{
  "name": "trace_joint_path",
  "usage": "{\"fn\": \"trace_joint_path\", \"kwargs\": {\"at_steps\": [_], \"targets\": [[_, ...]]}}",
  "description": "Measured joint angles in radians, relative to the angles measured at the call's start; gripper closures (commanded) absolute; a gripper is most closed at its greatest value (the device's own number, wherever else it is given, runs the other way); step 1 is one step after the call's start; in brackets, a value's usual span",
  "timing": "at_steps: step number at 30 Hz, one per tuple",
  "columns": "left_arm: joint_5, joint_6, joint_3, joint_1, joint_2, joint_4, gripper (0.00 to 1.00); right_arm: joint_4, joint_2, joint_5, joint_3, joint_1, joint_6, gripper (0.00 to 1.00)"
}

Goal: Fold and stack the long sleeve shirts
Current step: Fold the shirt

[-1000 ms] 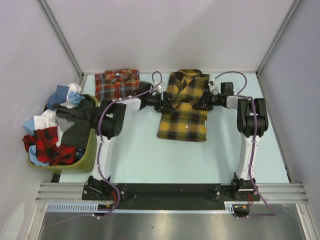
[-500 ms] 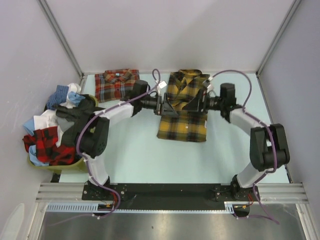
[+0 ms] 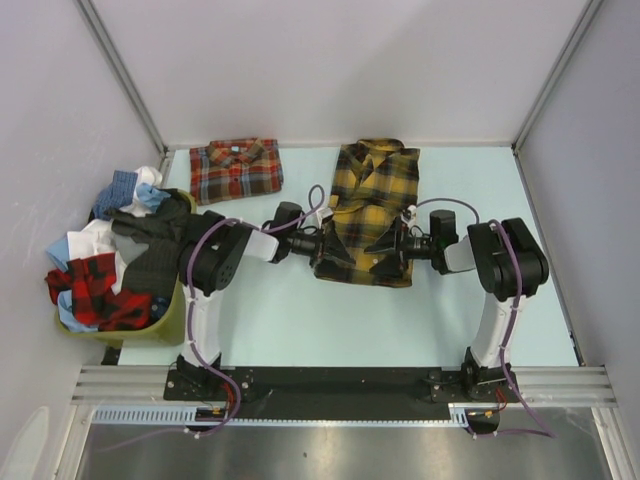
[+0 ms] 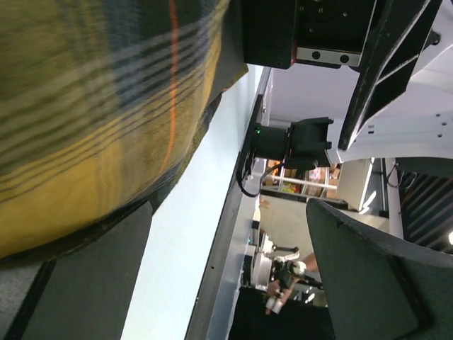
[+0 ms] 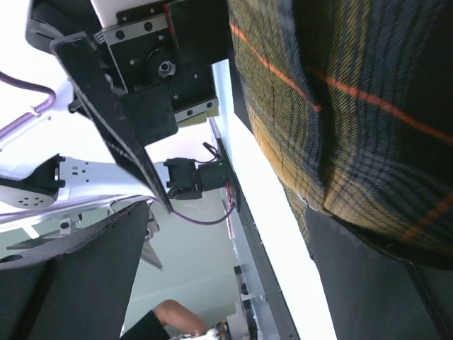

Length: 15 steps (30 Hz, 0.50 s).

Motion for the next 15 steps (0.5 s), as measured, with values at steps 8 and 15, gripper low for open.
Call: {"fn": "trace_joint_path", "kwargs": {"at_steps": [8,15], "targets": [[-0.023,0.151,0.047,0.013,-0.072,-0.167,0.04,-0.256,-0.086,0.023,0.129,-0.059,-0.121,0.00],[-0.093,0.153,0.332,-0.020,0.010,-0.156,0.07,-0.222,0.020,0.038,0.355,-0.113,-0.146,0.00]]}}
